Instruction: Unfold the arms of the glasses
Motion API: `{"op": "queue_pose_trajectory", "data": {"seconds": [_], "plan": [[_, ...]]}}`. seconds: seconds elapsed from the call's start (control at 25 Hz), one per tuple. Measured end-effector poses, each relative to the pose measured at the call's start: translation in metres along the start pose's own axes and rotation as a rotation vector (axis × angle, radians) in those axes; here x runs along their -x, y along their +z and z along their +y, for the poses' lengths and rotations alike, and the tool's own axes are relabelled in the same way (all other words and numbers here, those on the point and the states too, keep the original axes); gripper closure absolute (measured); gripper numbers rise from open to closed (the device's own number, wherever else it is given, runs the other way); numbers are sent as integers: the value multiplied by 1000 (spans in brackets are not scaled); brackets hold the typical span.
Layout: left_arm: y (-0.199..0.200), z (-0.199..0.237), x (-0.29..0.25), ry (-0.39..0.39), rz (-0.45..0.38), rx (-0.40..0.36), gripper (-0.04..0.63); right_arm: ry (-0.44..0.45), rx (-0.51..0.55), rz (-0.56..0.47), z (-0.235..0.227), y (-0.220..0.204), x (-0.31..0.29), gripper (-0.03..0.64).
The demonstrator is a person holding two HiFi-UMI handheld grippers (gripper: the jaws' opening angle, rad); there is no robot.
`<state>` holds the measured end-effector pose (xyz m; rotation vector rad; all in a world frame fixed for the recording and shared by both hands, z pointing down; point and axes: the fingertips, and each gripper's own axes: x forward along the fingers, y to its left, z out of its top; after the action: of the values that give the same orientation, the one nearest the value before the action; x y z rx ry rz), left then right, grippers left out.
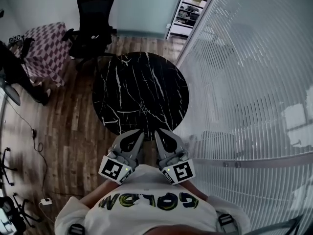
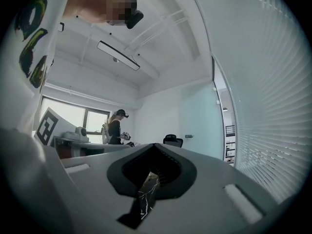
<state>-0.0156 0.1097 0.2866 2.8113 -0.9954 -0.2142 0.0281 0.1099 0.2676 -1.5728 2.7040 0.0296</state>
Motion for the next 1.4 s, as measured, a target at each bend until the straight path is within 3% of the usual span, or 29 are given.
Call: {"op": "queue_pose_trajectory", "data": {"seconds": [0.56,1.4], "plan": [[11,85,-56,-49,8,-7,591,-37,4,3,-41,-7,-97,615],[7,131,-77,-23,35,21,591,-38,-22,41,-58,-23,-141,615]]}}
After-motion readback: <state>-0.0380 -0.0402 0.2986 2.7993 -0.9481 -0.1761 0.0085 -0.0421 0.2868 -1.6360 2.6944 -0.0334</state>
